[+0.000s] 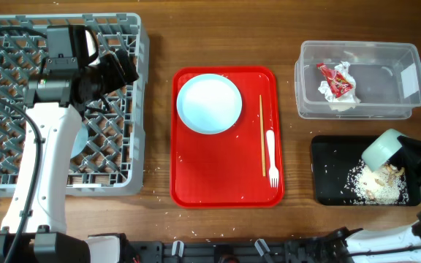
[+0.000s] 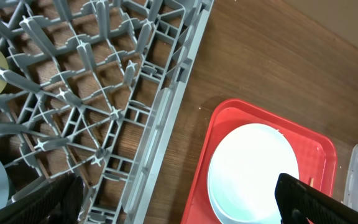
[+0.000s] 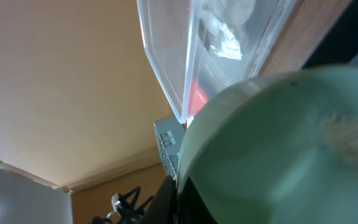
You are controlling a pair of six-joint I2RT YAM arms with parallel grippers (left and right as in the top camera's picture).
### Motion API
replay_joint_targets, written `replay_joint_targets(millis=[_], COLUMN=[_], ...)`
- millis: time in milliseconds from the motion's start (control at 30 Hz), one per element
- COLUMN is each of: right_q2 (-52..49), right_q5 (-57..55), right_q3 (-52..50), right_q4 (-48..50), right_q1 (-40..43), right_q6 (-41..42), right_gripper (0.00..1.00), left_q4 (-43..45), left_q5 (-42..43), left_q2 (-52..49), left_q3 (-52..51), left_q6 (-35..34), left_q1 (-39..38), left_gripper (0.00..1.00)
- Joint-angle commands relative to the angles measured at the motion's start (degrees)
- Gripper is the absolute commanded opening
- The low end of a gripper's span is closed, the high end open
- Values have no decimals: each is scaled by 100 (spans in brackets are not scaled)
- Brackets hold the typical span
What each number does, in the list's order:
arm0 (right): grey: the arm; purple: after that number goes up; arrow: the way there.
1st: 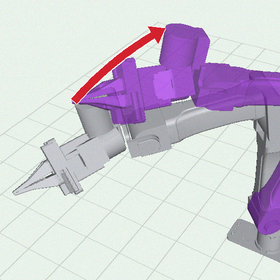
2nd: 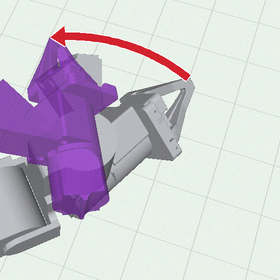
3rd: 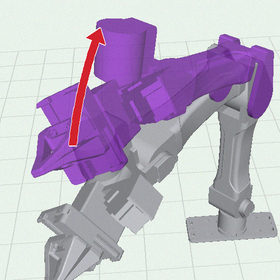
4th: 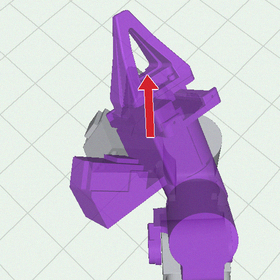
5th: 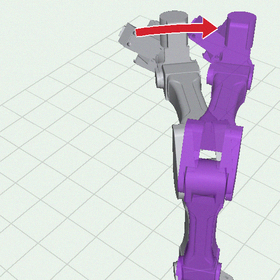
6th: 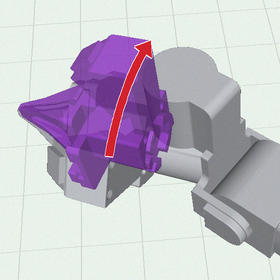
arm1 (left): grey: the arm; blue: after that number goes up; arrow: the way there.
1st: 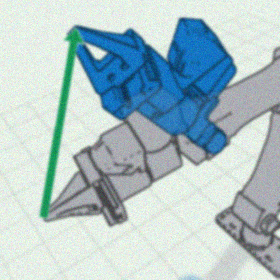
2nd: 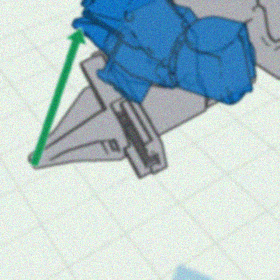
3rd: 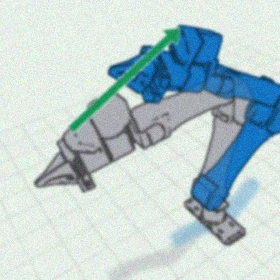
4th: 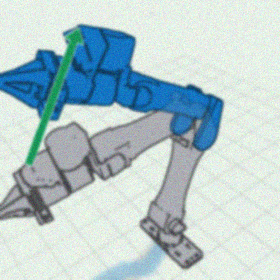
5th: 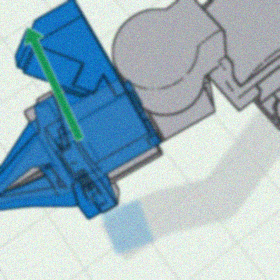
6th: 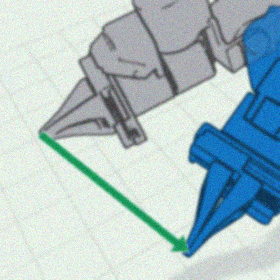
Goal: Sort waste into correct bins and load items into the dishwasher rack
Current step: 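Carry the green bowl to the black tray and tip the rice out, then carry the emptied green bowl back and set it on the red tray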
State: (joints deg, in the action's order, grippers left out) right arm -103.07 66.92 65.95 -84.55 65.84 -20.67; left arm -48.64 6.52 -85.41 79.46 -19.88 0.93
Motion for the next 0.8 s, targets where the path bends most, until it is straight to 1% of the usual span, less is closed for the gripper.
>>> replay_joint_targets(millis=[0,33,67,100,133,167,233,267,300,333,400,467,567,633,733,767], right_q2=[-120,-138,-155,-160,-160,-162,-162,-162,-162,-162,-162,-162,-162,-175,-175,-175], right_q5=[275,76,-94,-72,179,334,181,323,629,669,503,610,564,520,778,710], right_q3=[-11,-44,-76,-90,-92,-116,-149,-149,-149,-149,-149,-149,-153,-153,-153,-153], right_q4=[-37,240,363,297,26,-118,-48,-214,-529,-669,-586,-629,-741,-452,-562,-476], right_q1=[-4,-4,-2,-2,-4,-4,-4,-2,-2,-4,2,2,2,2,2,2], right_q6=[-647,-4,363,225,-511,-785,-190,-518,-1366,-1626,-848,-793,-1075,-564,-826,-605], right_gripper=[4,4,4,4,4,4,4,4,4,4,4,4,4,4,4,4], left_q4=[11,11,11,11,11,13,11,11,11,13,13,11,11,13,11,11], left_q5=[46,46,46,46,46,46,46,46,46,46,46,46,46,46,46,46], left_q2=[55,55,55,55,55,55,55,55,55,55,55,55,55,55,55,55], left_q3=[44,44,44,44,44,44,44,44,44,44,44,44,44,44,44,44], left_q6=[-50,-50,-52,-50,-52,-50,-52,-50,-50,-50,-50,-52,-50,-52,-50,-50], left_q1=[9,9,9,9,9,9,9,9,9,9,9,9,9,9,9,9], left_gripper=[100,100,100,100,100,100,100,100,100,100,100,100,100,100,100,100])
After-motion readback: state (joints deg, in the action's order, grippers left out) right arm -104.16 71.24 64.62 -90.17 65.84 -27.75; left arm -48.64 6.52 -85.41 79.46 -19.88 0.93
